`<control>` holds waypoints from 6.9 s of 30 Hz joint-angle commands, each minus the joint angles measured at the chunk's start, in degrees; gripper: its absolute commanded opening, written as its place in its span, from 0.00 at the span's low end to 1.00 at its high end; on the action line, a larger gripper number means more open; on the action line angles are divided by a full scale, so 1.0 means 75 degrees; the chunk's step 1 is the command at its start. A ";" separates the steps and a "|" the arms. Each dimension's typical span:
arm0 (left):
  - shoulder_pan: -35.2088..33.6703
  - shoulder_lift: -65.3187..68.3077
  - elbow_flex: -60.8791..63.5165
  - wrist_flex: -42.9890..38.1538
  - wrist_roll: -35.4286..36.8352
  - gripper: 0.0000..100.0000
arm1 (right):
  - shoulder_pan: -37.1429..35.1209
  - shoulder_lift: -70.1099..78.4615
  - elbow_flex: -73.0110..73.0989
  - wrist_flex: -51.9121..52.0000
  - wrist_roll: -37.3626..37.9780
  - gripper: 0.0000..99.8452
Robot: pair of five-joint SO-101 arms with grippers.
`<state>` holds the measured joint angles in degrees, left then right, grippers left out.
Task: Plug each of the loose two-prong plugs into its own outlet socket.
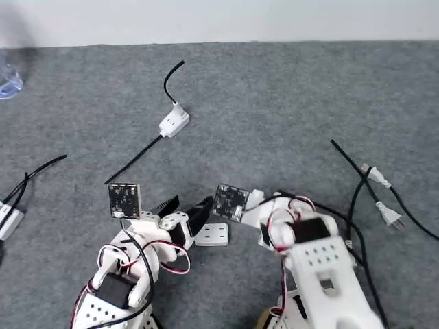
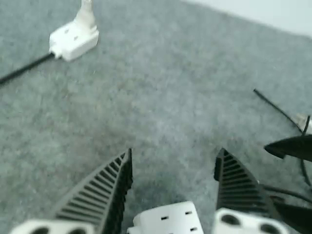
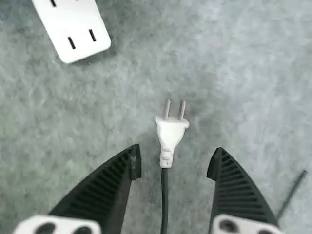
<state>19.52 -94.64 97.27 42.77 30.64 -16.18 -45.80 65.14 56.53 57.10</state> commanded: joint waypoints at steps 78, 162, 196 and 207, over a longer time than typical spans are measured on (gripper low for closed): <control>0.1500 -0.0094 -0.0064 -0.0492 0.0000 0.26 | -0.2596 -0.1424 -0.3434 0.3851 -0.1477 0.01; 0.0598 -0.0094 -0.0064 -0.0926 0.0750 0.26 | -0.2491 -0.1412 -0.3141 0.3007 -0.1887 0.01; 0.0727 -0.0094 -0.0064 -0.0715 0.0738 0.26 | -0.3089 -0.1483 -0.4314 0.2526 -0.3083 0.01; 0.0727 -0.0094 -0.0064 -0.0715 0.0738 0.26 | -0.3030 -0.1483 -0.4314 0.2280 -0.3282 0.01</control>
<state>24.35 -95.52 96.92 36.88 36.18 -39.03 -56.09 37.80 77.45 33.36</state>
